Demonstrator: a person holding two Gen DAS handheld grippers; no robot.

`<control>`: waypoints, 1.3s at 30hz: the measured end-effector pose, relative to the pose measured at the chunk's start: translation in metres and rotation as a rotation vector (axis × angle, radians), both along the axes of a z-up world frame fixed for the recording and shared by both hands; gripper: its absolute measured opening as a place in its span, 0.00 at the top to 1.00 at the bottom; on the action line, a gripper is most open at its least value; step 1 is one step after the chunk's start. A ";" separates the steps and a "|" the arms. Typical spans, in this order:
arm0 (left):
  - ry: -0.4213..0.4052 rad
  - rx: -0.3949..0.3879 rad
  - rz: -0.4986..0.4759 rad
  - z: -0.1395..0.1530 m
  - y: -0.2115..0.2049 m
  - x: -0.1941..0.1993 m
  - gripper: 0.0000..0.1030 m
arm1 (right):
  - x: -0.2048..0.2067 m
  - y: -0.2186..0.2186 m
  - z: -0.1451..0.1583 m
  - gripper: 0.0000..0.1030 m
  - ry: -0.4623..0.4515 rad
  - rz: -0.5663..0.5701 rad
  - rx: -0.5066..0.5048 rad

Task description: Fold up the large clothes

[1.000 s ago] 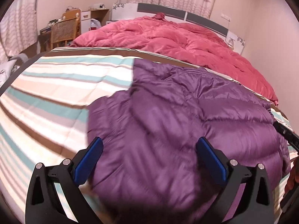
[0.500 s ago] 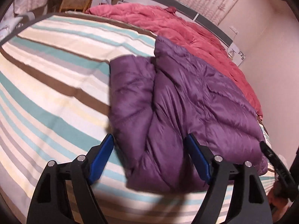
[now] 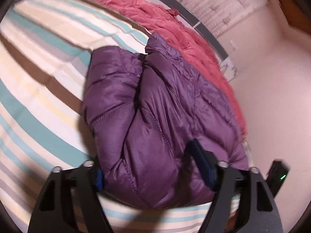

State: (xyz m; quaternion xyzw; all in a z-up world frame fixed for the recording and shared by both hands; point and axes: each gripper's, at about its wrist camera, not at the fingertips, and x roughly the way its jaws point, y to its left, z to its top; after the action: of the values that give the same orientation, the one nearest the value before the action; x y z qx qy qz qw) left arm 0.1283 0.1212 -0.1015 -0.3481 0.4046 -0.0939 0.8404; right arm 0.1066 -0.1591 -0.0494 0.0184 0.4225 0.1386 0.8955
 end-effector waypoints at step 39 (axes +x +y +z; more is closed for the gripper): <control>-0.413 0.458 -0.157 0.154 -0.108 -0.019 0.82 | -0.038 -0.073 0.034 0.77 -0.086 -0.196 0.107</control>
State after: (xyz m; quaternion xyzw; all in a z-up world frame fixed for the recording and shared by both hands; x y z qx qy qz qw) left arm 0.1095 0.0136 0.0525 -0.0910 0.2617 -0.1335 0.9515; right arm 0.0686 -0.2320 -0.0152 0.1013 0.3720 0.0736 0.9198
